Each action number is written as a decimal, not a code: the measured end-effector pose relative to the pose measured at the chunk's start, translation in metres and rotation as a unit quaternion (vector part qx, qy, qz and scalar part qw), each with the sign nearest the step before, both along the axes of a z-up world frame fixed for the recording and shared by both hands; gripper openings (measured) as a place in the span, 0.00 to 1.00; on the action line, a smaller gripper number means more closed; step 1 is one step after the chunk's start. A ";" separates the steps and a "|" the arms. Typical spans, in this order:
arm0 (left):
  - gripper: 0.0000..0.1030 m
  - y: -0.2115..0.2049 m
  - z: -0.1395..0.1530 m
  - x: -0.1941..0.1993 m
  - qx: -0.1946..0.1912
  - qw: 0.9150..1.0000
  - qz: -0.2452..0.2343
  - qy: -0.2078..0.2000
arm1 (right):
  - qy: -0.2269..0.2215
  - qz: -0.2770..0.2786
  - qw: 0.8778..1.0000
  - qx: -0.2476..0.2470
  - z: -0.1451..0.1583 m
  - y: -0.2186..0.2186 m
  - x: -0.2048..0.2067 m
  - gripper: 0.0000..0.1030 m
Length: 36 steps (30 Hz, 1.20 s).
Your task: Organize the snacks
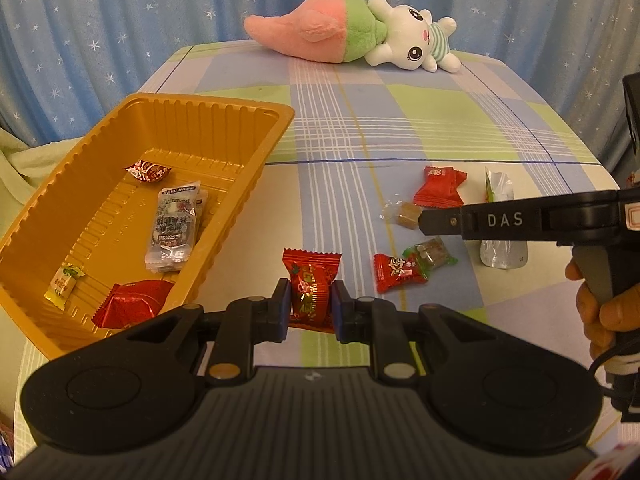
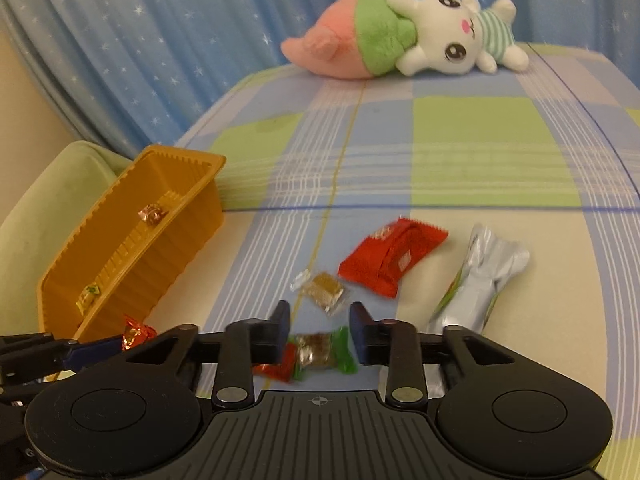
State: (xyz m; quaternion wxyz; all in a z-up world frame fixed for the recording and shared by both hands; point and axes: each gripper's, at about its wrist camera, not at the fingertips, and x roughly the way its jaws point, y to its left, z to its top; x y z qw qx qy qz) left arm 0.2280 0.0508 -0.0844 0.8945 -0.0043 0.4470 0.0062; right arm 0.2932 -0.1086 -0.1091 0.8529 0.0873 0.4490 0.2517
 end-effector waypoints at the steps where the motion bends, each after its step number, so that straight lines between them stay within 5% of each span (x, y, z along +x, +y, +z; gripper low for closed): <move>1: 0.18 0.001 0.000 0.001 -0.001 1.000 0.001 0.000 | -0.004 0.011 1.000 -0.003 -0.001 0.001 0.002 0.35; 17: 0.18 0.006 -0.009 0.017 -0.004 1.000 0.015 0.013 | -0.094 0.147 0.977 -0.123 -0.025 0.038 0.018 0.35; 22: 0.18 0.008 -0.011 0.021 -0.006 1.000 0.019 0.016 | -0.118 0.175 0.966 -0.149 -0.026 0.048 0.021 0.45; 32: 0.18 0.010 -0.015 0.023 -0.008 0.999 0.026 0.020 | -0.124 0.214 0.959 -0.141 -0.029 0.057 0.032 0.49; 36: 0.18 0.011 -0.015 0.024 -0.009 0.999 0.026 0.020 | -0.111 0.214 0.962 -0.126 -0.028 0.056 0.033 0.36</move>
